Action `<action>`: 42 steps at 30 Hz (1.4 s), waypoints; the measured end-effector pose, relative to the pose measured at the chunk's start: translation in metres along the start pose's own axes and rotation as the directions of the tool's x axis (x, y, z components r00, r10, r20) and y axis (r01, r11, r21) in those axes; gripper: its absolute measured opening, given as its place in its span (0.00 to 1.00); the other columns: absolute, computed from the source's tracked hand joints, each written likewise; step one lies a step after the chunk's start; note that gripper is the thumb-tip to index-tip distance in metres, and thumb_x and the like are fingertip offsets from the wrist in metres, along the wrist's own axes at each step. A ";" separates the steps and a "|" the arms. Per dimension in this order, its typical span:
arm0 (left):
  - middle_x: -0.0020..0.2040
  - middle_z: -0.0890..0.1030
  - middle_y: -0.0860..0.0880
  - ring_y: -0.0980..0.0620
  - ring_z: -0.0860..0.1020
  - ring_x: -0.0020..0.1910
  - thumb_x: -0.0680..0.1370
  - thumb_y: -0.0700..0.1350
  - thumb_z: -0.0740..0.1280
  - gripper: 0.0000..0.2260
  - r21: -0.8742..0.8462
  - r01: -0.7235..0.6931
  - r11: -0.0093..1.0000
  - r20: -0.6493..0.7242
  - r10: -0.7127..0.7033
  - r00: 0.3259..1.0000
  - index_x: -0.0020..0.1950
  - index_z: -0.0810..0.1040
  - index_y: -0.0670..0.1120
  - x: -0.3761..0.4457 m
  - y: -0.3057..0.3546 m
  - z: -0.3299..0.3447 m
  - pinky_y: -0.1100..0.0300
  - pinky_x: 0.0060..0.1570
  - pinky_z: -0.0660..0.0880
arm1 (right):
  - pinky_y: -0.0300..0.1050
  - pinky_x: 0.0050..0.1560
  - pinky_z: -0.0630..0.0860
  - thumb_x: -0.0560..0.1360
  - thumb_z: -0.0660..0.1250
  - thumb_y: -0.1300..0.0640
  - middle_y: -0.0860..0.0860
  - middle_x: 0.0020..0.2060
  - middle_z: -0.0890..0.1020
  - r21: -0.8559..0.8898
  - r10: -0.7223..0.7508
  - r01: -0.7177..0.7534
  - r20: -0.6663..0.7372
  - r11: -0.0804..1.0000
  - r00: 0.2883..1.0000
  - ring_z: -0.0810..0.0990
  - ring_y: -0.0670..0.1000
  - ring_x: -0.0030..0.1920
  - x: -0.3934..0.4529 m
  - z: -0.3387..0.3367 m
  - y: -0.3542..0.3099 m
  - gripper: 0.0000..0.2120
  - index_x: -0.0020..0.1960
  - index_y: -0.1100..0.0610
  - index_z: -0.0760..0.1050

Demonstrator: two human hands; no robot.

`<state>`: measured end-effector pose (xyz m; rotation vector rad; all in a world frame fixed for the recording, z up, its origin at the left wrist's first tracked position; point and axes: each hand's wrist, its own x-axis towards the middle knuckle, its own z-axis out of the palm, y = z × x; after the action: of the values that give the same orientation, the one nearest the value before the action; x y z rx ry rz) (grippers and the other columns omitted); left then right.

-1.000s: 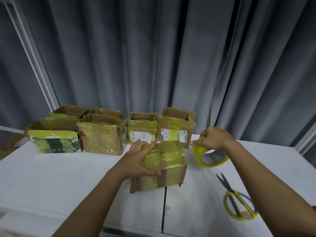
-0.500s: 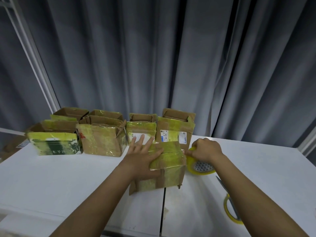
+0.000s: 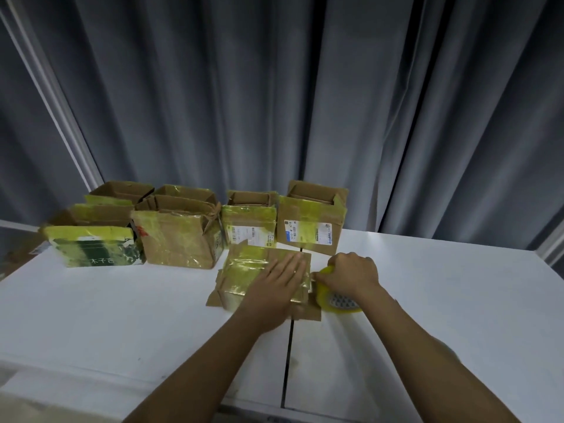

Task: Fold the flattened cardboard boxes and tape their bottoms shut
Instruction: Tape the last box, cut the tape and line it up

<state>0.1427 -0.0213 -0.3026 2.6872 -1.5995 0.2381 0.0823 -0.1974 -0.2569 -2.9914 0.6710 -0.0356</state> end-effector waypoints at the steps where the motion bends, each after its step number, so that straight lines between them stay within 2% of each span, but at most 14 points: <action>1: 0.76 0.57 0.43 0.46 0.56 0.76 0.76 0.62 0.56 0.36 0.000 0.011 1.000 0.016 -0.011 1.000 0.76 0.55 0.41 -0.001 -0.001 -0.002 0.47 0.73 0.57 | 0.48 0.55 0.72 0.73 0.59 0.31 0.50 0.51 0.82 -0.005 -0.002 0.002 -0.001 1.000 1.000 0.79 0.52 0.51 0.000 0.000 -0.002 0.27 0.54 0.52 0.79; 4: 0.77 0.54 0.44 0.48 0.50 0.76 0.77 0.63 0.50 0.35 0.007 0.029 1.000 0.013 -0.030 0.999 0.77 0.54 0.42 0.000 -0.006 -0.004 0.50 0.73 0.54 | 0.47 0.55 0.71 0.74 0.60 0.32 0.51 0.53 0.81 -0.010 -0.008 0.008 0.003 1.000 1.000 0.79 0.53 0.53 0.004 -0.001 -0.007 0.26 0.56 0.53 0.79; 6: 0.77 0.44 0.48 0.51 0.39 0.74 0.76 0.63 0.48 0.36 -0.032 -0.008 0.999 0.004 0.009 1.000 0.78 0.46 0.44 0.003 -0.013 0.001 0.55 0.73 0.40 | 0.48 0.55 0.71 0.74 0.60 0.33 0.51 0.54 0.80 -0.005 -0.003 0.003 0.017 1.000 1.000 0.79 0.53 0.54 0.007 -0.001 -0.010 0.26 0.57 0.53 0.78; 8: 0.77 0.40 0.50 0.54 0.35 0.72 0.74 0.65 0.47 0.38 -0.084 -0.010 0.996 0.045 0.014 0.999 0.78 0.44 0.47 0.006 -0.020 0.003 0.60 0.70 0.34 | 0.48 0.55 0.71 0.74 0.59 0.33 0.51 0.55 0.80 -0.023 0.001 0.000 0.037 1.000 0.999 0.78 0.53 0.54 0.011 0.001 -0.013 0.26 0.59 0.53 0.77; 13: 0.78 0.47 0.48 0.52 0.42 0.77 0.73 0.68 0.48 0.40 -0.158 -0.004 0.987 0.085 0.018 0.996 0.78 0.48 0.46 0.014 -0.029 0.001 0.61 0.70 0.34 | 0.49 0.57 0.72 0.74 0.60 0.33 0.51 0.56 0.79 -0.005 0.029 -0.029 0.060 1.000 0.998 0.78 0.53 0.56 0.019 0.001 -0.014 0.27 0.60 0.53 0.75; 19: 0.79 0.45 0.47 0.50 0.42 0.77 0.64 0.73 0.25 0.48 -0.076 0.228 0.971 0.032 -0.226 0.973 0.78 0.47 0.50 0.000 -0.027 0.004 0.48 0.73 0.37 | 0.52 0.58 0.74 0.74 0.60 0.33 0.51 0.54 0.80 0.040 0.055 -0.059 0.083 0.997 0.995 0.79 0.53 0.53 0.021 0.004 -0.017 0.26 0.57 0.53 0.76; 22: 0.79 0.48 0.48 0.48 0.44 0.77 0.60 0.72 0.18 0.51 -0.093 0.340 0.936 0.020 -0.340 0.940 0.78 0.48 0.55 -0.009 -0.032 0.002 0.45 0.72 0.38 | 0.52 0.59 0.73 0.74 0.60 0.33 0.51 0.54 0.79 0.037 0.059 -0.062 0.081 0.997 0.995 0.78 0.53 0.54 0.020 0.002 -0.018 0.27 0.58 0.53 0.74; 26: 0.77 0.55 0.40 0.36 0.51 0.76 0.68 0.71 0.24 0.43 -0.150 0.447 0.882 -0.088 -0.462 0.882 0.75 0.57 0.60 -0.022 -0.042 -0.001 0.43 0.73 0.48 | 0.52 0.59 0.73 0.73 0.60 0.32 0.51 0.55 0.79 0.048 0.067 -0.071 0.088 0.996 0.994 0.78 0.53 0.55 0.018 0.001 -0.020 0.28 0.60 0.53 0.74; 29: 0.78 0.49 0.42 0.39 0.49 0.76 0.68 0.70 0.30 0.35 -0.175 0.584 0.793 -0.021 -0.596 0.803 0.74 0.51 0.67 -0.030 -0.042 -0.001 0.41 0.72 0.51 | 0.52 0.60 0.73 0.74 0.60 0.32 0.51 0.56 0.79 0.056 0.077 -0.082 0.098 0.995 0.992 0.78 0.53 0.55 0.017 0.001 -0.021 0.28 0.61 0.53 0.73; 32: 0.78 0.51 0.45 0.41 0.53 0.75 0.75 0.70 0.46 0.30 -0.289 0.619 0.731 0.014 -0.643 0.766 0.74 0.59 0.61 -0.028 -0.039 -0.006 0.43 0.69 0.61 | 0.53 0.60 0.73 0.74 0.59 0.32 0.51 0.56 0.79 0.055 0.075 -0.080 0.101 0.995 0.992 0.78 0.53 0.55 0.015 0.000 -0.022 0.28 0.60 0.53 0.73; 34: 0.77 0.53 0.45 0.41 0.54 0.75 0.76 0.67 0.54 0.29 -0.330 0.631 0.702 0.035 -0.659 0.751 0.75 0.61 0.56 -0.026 -0.041 -0.009 0.44 0.68 0.62 | 0.52 0.59 0.73 0.74 0.58 0.32 0.51 0.55 0.79 0.040 0.070 -0.075 0.103 0.996 0.992 0.78 0.53 0.54 0.014 0.000 -0.024 0.28 0.60 0.54 0.73; 36: 0.78 0.53 0.45 0.41 0.55 0.74 0.75 0.68 0.52 0.32 -0.319 0.624 0.713 0.055 -0.643 0.764 0.76 0.60 0.54 -0.027 -0.042 -0.008 0.45 0.69 0.60 | 0.52 0.58 0.74 0.74 0.58 0.32 0.51 0.55 0.79 0.018 0.068 -0.070 0.109 0.997 0.992 0.78 0.54 0.54 0.010 -0.001 -0.024 0.28 0.60 0.54 0.74; 40: 0.78 0.50 0.45 0.44 0.53 0.76 0.66 0.70 0.35 0.43 -0.266 0.550 0.792 0.077 -0.551 0.831 0.77 0.57 0.53 -0.032 -0.040 -0.009 0.45 0.73 0.52 | 0.48 0.53 0.75 0.74 0.57 0.33 0.51 0.53 0.80 0.029 0.089 -0.095 0.164 0.995 0.982 0.79 0.53 0.52 -0.012 -0.005 -0.015 0.26 0.55 0.54 0.75; 42: 0.79 0.49 0.47 0.46 0.51 0.77 0.68 0.67 0.34 0.41 -0.269 0.482 0.834 0.077 -0.480 0.874 0.77 0.55 0.54 -0.033 -0.037 -0.008 0.43 0.74 0.43 | 0.46 0.51 0.76 0.75 0.56 0.33 0.51 0.53 0.80 0.104 0.112 -0.137 0.219 0.985 0.969 0.79 0.53 0.51 -0.031 -0.007 -0.005 0.26 0.55 0.54 0.76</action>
<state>0.1587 0.0255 -0.2963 2.7384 -0.8192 -0.0080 0.0567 -0.1799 -0.2497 -2.7801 0.7988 0.2399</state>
